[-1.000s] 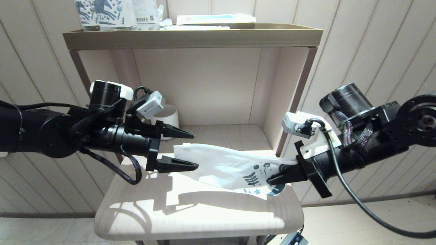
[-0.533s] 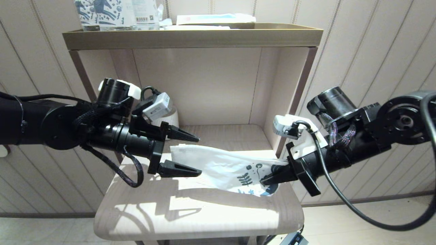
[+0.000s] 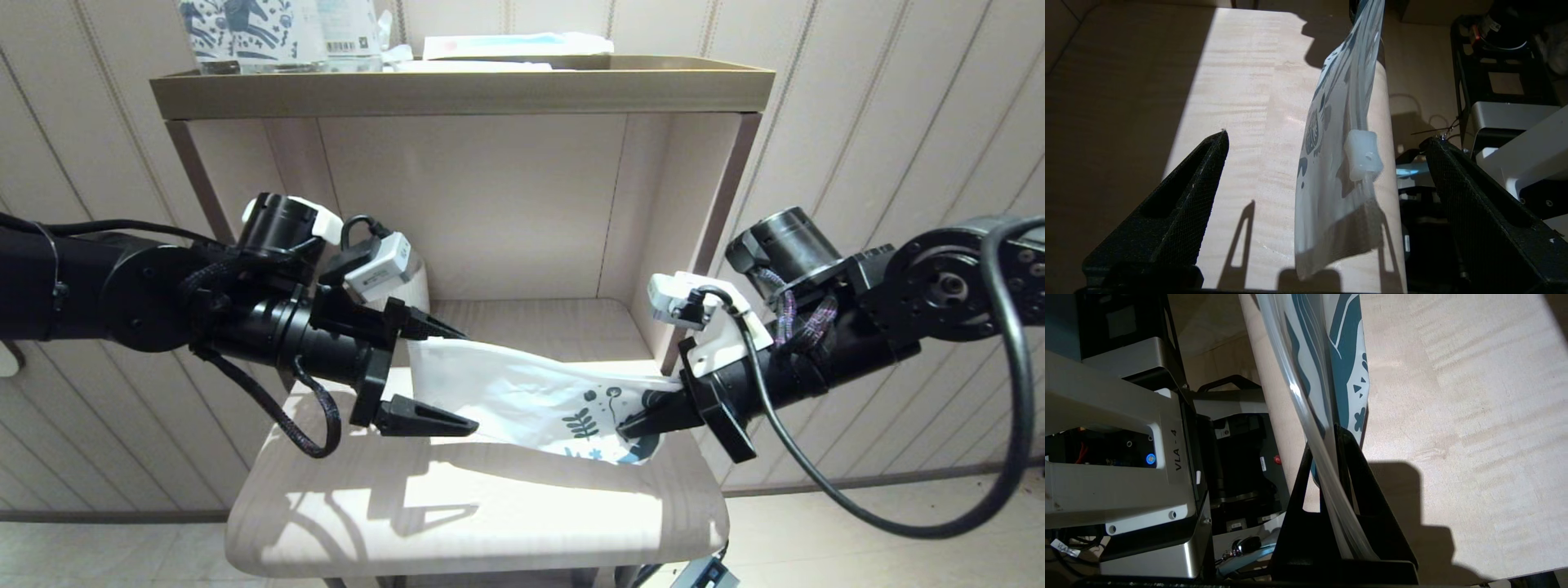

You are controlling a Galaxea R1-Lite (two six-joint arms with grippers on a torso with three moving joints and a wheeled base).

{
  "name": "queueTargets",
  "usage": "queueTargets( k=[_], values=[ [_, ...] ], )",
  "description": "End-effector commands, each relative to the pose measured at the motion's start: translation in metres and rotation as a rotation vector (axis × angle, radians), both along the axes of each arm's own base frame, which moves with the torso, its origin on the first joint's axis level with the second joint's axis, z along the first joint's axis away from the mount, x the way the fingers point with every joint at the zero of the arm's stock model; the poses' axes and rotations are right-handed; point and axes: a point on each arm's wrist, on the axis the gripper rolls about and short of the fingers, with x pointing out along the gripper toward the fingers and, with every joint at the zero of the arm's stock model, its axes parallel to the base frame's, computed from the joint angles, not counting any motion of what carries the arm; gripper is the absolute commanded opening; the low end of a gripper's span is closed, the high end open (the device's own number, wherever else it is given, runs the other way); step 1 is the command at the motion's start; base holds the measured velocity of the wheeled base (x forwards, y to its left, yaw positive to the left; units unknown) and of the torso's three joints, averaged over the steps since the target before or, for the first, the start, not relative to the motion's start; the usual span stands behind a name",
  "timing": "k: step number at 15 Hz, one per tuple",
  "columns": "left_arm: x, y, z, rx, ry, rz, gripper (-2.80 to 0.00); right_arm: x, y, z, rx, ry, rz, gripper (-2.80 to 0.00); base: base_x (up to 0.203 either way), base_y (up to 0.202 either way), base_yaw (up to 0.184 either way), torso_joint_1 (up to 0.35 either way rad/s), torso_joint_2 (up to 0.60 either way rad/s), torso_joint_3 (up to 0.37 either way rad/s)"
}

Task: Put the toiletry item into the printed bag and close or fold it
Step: Hand it to the other hand

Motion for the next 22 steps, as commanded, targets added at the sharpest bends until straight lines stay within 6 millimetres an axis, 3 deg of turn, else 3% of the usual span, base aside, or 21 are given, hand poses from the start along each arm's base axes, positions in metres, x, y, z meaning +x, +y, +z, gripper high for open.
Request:
queueTargets(
  k=[1,5,6,22],
  values=[
    [0.0008,-0.0012,0.0040,-0.007,-0.010,-0.008,0.00,0.0006,0.0028,-0.0007,0.001,0.003,0.012,-2.80,0.000,0.000,0.000,0.000,0.00,0.000],
    [0.0002,-0.0014,0.0049,0.002,0.008,-0.008,0.00,-0.0012,0.0021,0.0016,-0.007,0.005,0.008,-2.80,0.000,0.000,0.000,0.000,0.00,0.000],
    [-0.0001,-0.0013,0.0037,0.004,0.011,-0.009,-2.80,-0.0009,0.0025,0.0015,-0.009,0.006,0.008,-2.80,0.000,0.000,0.000,0.000,0.00,0.000],
    [-0.0025,-0.0057,-0.0013,0.012,0.026,-0.025,-2.80,-0.0015,0.0069,0.0027,-0.041,-0.015,-0.008,-2.80,0.000,0.000,0.000,0.000,0.00,0.000]
  ],
)
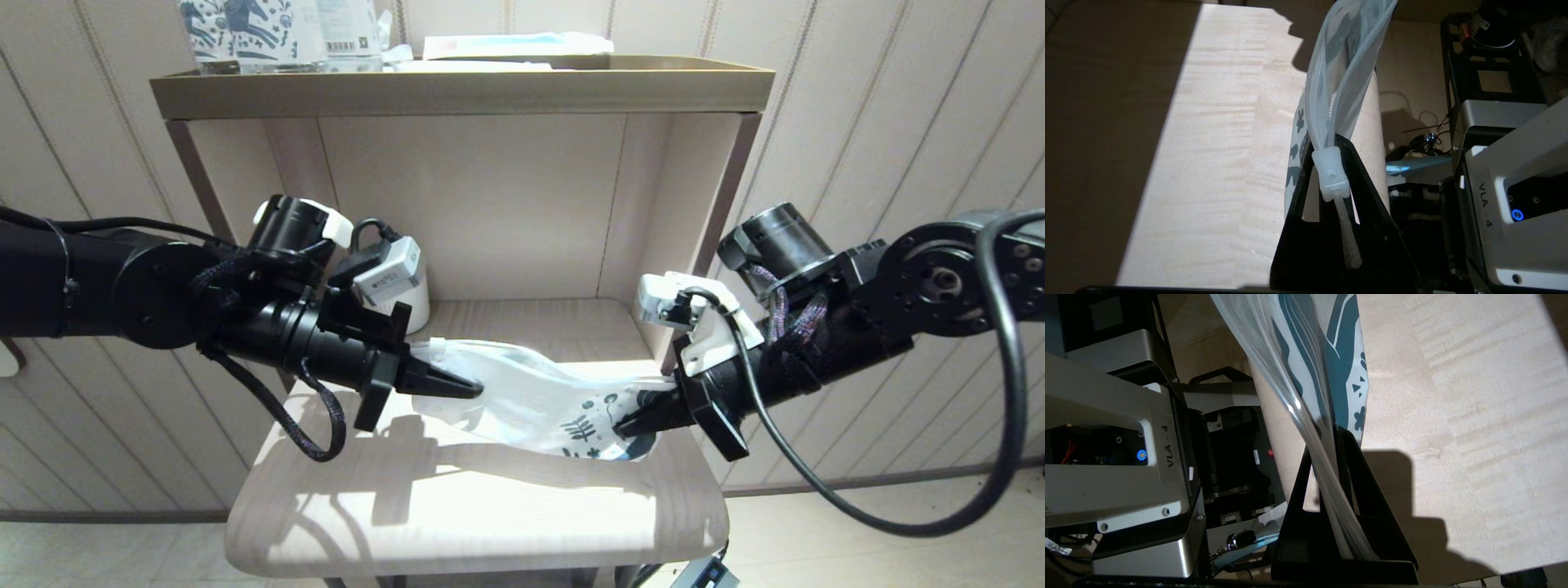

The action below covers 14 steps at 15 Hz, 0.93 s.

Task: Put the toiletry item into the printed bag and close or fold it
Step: Hand it to the other hand

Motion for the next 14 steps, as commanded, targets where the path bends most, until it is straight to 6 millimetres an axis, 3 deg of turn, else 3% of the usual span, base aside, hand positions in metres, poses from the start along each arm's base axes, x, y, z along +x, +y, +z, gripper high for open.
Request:
queueTargets(
  k=[1,12,13,14],
  values=[
    [-0.0009,0.0002,0.0006,-0.004,-0.002,-0.006,-2.80,-0.0009,0.0011,0.0001,-0.003,-0.003,0.005,-2.80,0.000,0.000,0.000,0.000,0.00,0.000],
    [-0.0024,0.0009,0.0021,-0.004,-0.001,-0.006,-2.80,-0.0017,0.0052,0.0023,-0.001,-0.005,0.001,-2.80,0.000,0.000,0.000,0.000,0.00,0.000],
    [-0.0024,0.0009,0.0021,-0.004,-0.001,-0.006,-2.80,-0.0021,0.0054,0.0012,-0.004,0.000,-0.002,0.00,0.000,0.000,0.000,0.000,0.00,0.000],
    [-0.0024,0.0009,0.0021,-0.004,-0.001,-0.006,-2.80,-0.0025,0.0051,0.0001,-0.009,-0.006,-0.007,0.00,0.000,0.000,0.000,0.000,0.00,0.000]
  ],
)
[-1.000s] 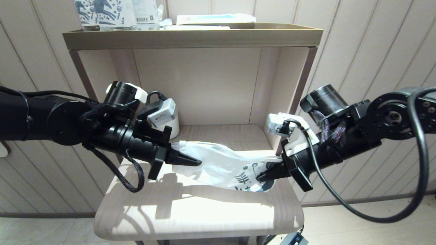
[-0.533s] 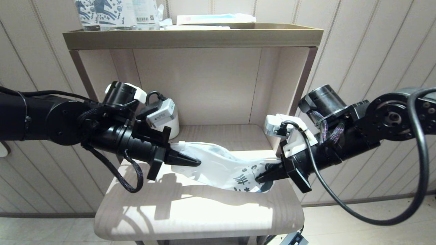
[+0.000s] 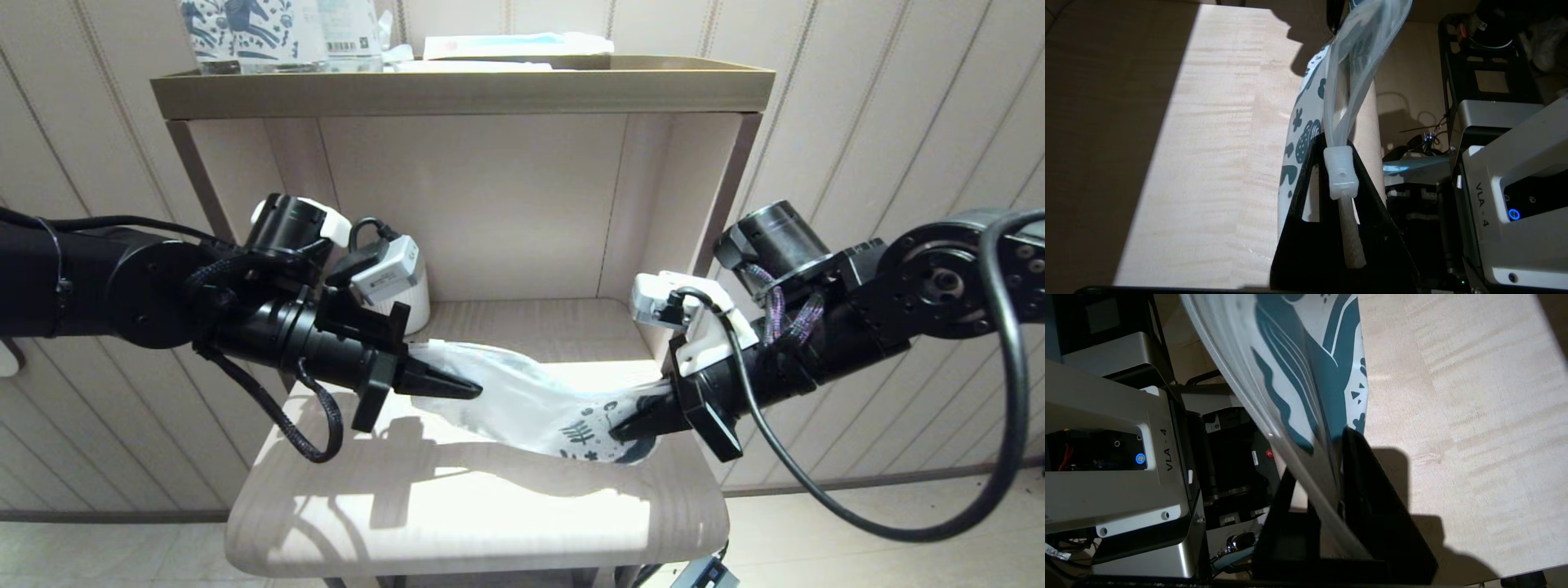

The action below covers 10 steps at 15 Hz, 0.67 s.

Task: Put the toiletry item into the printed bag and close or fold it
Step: Hand it to the other hand

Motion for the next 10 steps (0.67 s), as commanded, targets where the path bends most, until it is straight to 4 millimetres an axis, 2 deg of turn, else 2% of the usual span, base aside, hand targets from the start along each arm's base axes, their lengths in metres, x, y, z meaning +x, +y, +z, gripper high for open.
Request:
queueTargets(
  k=[1,5,10],
  values=[
    [0.000,0.000,0.000,-0.003,-0.001,-0.005,-2.80,0.000,0.002,-0.001,-0.002,-0.008,0.005,0.00,0.000,0.000,0.000,0.000,0.00,0.000],
    [-0.002,0.001,-0.003,0.003,0.007,-0.005,-2.80,0.000,0.001,0.000,0.003,-0.018,0.004,0.00,0.000,0.000,0.000,0.000,0.00,0.000],
    [-0.007,-0.007,-0.003,0.027,0.021,-0.018,-2.80,-0.006,0.000,0.034,0.054,-0.119,-0.001,0.00,0.000,0.000,0.000,0.000,0.00,0.000]
  ],
)
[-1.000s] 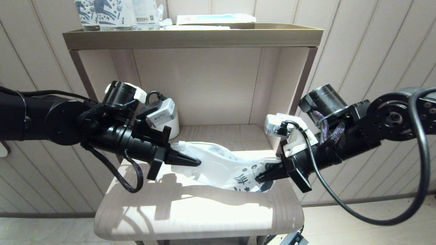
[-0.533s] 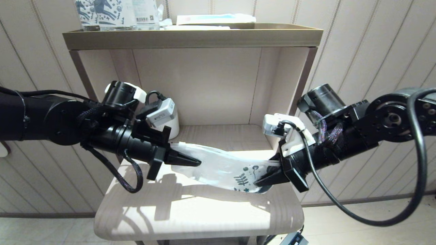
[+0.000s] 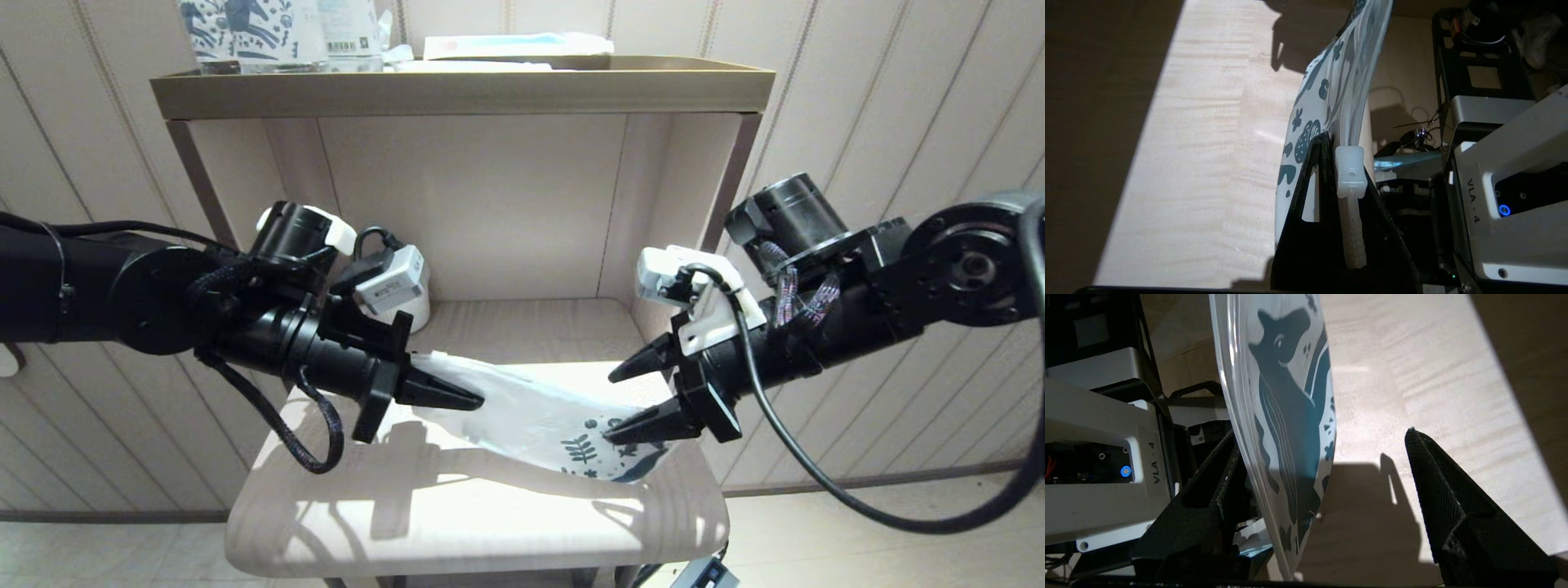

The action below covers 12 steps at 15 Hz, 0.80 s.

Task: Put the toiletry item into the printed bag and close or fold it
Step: Hand it to the other hand, then close the strorage bag and place it on the desk

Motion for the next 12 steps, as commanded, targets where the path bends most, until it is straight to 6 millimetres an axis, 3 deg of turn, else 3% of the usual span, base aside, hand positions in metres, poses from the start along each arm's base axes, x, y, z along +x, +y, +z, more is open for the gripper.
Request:
queueTargets(
  k=[1,9,12],
  values=[
    [-0.003,-0.007,0.002,0.013,-0.008,-0.012,-2.80,-0.005,0.005,0.020,0.032,-0.056,0.020,0.00,0.000,0.000,0.000,0.000,0.00,0.000],
    [-0.007,-0.026,0.006,0.019,-0.010,-0.042,-2.80,0.007,0.060,0.029,0.062,-0.094,0.111,0.00,0.000,0.000,0.000,0.000,0.00,0.000],
    [-0.009,-0.037,0.008,0.015,0.032,-0.046,-2.80,0.008,0.068,0.031,0.062,-0.104,0.115,0.00,0.000,0.000,0.000,0.000,0.00,0.000]
  ],
)
